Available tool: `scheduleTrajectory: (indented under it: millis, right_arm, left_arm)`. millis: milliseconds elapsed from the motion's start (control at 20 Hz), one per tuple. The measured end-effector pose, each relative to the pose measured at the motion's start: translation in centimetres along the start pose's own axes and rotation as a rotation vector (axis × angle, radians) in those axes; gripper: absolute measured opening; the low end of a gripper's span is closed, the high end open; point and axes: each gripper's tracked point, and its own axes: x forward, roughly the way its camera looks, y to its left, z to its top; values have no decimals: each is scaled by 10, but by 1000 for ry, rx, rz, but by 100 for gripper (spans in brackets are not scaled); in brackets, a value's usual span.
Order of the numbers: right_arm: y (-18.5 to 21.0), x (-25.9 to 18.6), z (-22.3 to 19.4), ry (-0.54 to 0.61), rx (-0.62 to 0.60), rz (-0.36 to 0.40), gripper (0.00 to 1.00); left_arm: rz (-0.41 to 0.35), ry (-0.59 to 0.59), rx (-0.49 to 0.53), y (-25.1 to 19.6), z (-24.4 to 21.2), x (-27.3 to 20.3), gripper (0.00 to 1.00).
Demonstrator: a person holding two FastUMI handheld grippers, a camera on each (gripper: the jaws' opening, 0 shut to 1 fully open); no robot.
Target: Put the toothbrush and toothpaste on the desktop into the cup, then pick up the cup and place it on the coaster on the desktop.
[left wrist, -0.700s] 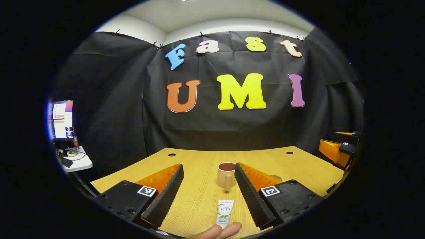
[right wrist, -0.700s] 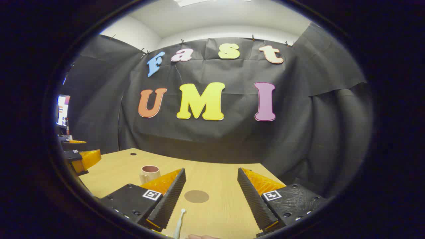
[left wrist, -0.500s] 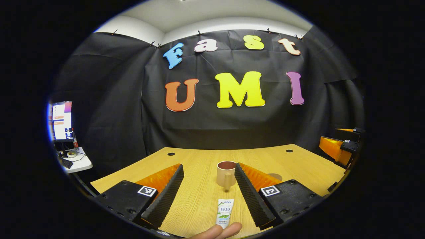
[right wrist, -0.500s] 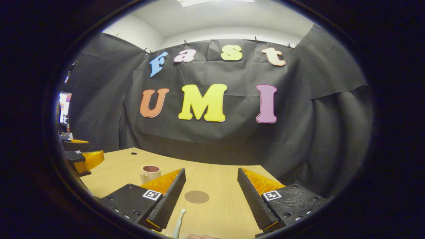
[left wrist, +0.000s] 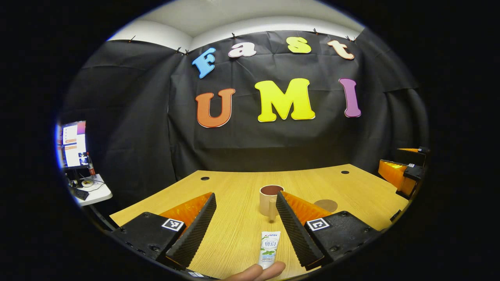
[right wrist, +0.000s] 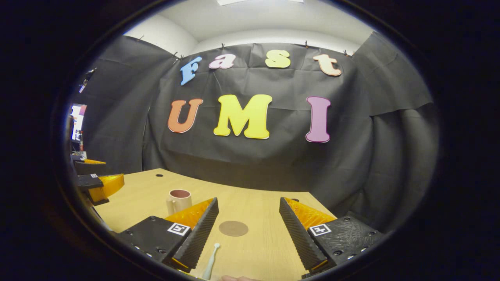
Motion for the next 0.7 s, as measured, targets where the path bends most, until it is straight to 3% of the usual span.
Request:
scheduleTrajectory:
  millis: [250, 500, 700]
  right_arm:
    - [1, -1, -7, 17, -6, 4, 94]
    - [-5, -3, -9, 17, -11, -1, 94]
    - [-13, -1, -12, 25, -3, -11, 96]
  left_arm:
    - [-9, 53, -4, -5, -16, 8, 98]
    - [-40, 209, -44, -17, -59, 18, 98]
    - [-61, 295, 2, -25, -82, 20, 99]
